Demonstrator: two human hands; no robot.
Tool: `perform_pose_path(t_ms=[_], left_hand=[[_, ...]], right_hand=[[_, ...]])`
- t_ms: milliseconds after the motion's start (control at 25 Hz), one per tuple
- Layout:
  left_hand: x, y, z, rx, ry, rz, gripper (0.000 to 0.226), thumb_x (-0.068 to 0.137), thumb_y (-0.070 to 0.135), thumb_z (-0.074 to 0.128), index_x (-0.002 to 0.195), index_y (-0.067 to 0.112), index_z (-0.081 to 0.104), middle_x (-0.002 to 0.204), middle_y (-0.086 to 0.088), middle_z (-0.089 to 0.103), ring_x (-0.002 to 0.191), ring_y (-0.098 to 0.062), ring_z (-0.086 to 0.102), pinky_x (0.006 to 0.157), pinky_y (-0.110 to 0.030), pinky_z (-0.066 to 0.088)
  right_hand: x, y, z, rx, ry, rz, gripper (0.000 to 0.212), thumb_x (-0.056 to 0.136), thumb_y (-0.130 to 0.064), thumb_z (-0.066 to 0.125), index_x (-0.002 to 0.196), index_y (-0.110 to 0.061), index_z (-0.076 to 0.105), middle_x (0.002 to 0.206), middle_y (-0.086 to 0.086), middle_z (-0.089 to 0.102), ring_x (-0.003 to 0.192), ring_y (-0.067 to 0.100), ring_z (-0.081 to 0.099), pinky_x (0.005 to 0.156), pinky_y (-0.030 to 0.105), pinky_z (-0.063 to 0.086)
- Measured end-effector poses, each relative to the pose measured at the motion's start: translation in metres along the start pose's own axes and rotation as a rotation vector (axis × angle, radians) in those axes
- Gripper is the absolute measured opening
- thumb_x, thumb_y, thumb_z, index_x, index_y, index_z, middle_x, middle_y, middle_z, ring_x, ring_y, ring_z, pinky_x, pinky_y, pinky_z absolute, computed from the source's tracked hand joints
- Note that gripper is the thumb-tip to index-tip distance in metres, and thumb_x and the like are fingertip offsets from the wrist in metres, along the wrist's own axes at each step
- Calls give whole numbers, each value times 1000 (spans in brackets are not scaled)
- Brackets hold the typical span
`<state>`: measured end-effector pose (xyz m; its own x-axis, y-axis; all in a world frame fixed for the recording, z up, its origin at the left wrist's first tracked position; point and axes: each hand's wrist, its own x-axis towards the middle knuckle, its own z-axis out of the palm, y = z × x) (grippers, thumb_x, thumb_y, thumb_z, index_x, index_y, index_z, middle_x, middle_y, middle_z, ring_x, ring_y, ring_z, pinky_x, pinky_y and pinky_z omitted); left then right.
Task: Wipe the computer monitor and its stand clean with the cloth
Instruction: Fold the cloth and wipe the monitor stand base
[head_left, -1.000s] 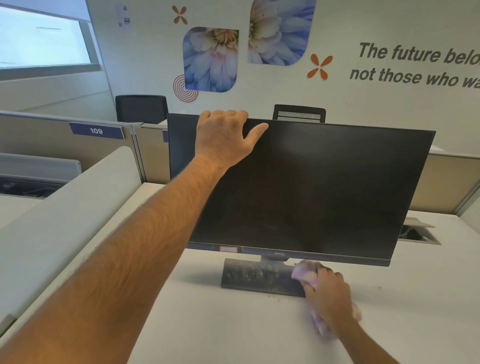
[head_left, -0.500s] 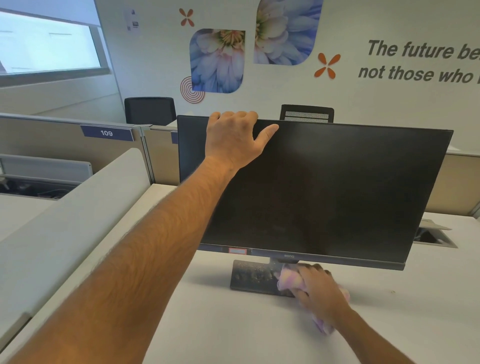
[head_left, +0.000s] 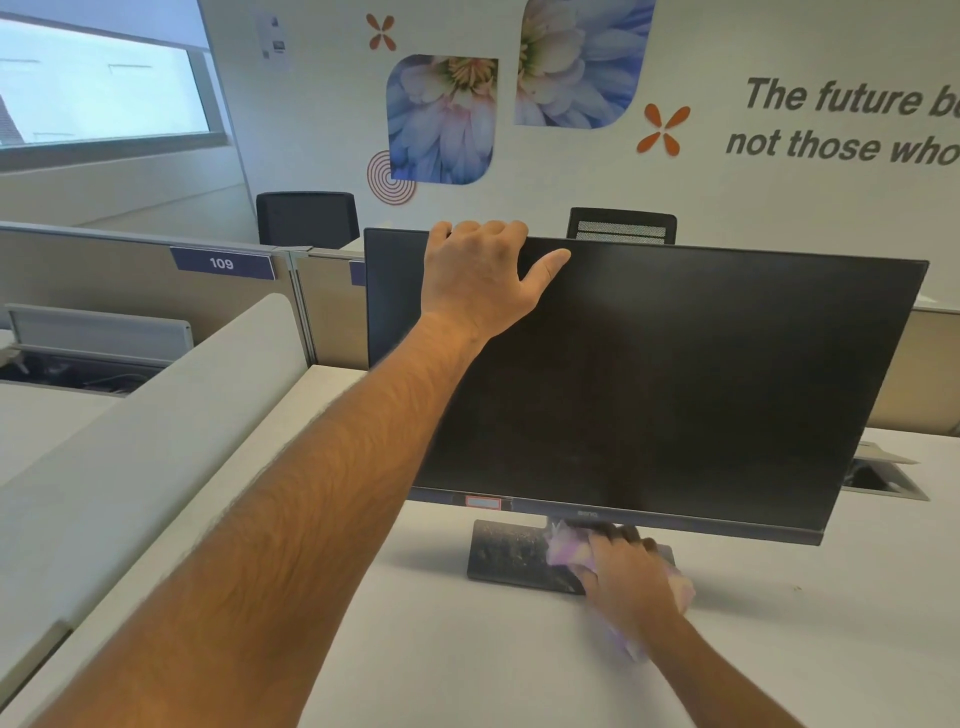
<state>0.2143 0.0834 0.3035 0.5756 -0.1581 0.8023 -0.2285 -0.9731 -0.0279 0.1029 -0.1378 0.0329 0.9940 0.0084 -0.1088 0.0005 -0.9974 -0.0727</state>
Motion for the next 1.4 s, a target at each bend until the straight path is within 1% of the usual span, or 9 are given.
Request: perform_pose_path(t_ms=[160, 320, 440, 640, 840, 1000, 1160, 1320, 1400], left_hand=[[0, 1, -1, 5, -2, 2, 67, 93, 75, 28, 92, 18, 64, 78, 0, 65, 72, -17, 56, 87, -42, 48], [-1, 0, -2, 11, -8, 6, 69, 92, 76, 27, 97, 18, 65, 83, 0, 67, 78, -20, 62, 89, -43, 48], [-2, 1, -2, 14, -12, 9, 69, 92, 76, 27, 98, 18, 64, 85, 0, 68, 79, -20, 62, 90, -43, 47], [-2, 1, -1, 11, -5, 10, 69, 91, 76, 27, 98, 18, 64, 85, -1, 68, 79, -20, 62, 90, -43, 47], [-2, 0, -1, 15, -5, 11, 70, 91, 76, 26, 98, 18, 64, 85, -1, 68, 79, -20, 62, 90, -43, 47], [-2, 0, -1, 13, -7, 9, 70, 91, 76, 27, 99, 17, 64, 85, -1, 68, 80, -20, 62, 90, -43, 46], [-2, 0, -1, 8, -7, 6, 69, 91, 76, 28, 101, 18, 64, 88, -1, 69, 83, -21, 64, 92, -45, 46], [-2, 0, -2, 4, -16, 5, 70, 91, 76, 27, 103, 18, 65, 90, -1, 70, 85, -22, 65, 94, -46, 46], [-2, 0, -2, 4, -19, 6, 70, 91, 76, 27, 102, 18, 65, 90, -1, 70, 85, -22, 65, 94, -46, 46]], right_hand=[[-1, -8, -8, -45, -203, -377, 72, 94, -58, 55, 156, -38, 24, 161, -12, 34, 145, 18, 34, 122, 43, 24], [-7, -15, -10, -114, 6, -10, 50, 101, -61, 33, 143, -36, 43, 148, -9, 51, 135, 21, 47, 119, 41, 31], [0, -27, -10, 112, -1, 207, 61, 95, -75, 26, 137, -38, 51, 141, -11, 58, 131, 24, 51, 114, 44, 34], [4, -29, -3, -2, -182, -319, 70, 93, -68, 43, 154, -45, 17, 159, -13, 36, 144, 24, 37, 120, 56, 27], [11, -28, 7, 59, -36, 127, 63, 95, -73, 25, 141, -37, 47, 143, -11, 56, 133, 25, 51, 118, 45, 33], [5, -31, 1, 33, -107, -287, 65, 97, -65, 41, 155, -41, 24, 157, -11, 40, 141, 22, 41, 120, 46, 27], [6, -28, 2, -45, -6, -78, 55, 99, -61, 39, 148, -36, 36, 150, -6, 49, 134, 22, 48, 117, 42, 32], [3, -35, 4, -23, -140, -407, 67, 95, -65, 44, 154, -40, 23, 159, -10, 38, 143, 22, 38, 120, 47, 24], [3, -36, -3, -43, -80, -302, 64, 96, -67, 41, 152, -39, 28, 156, -9, 42, 140, 23, 42, 120, 47, 27]])
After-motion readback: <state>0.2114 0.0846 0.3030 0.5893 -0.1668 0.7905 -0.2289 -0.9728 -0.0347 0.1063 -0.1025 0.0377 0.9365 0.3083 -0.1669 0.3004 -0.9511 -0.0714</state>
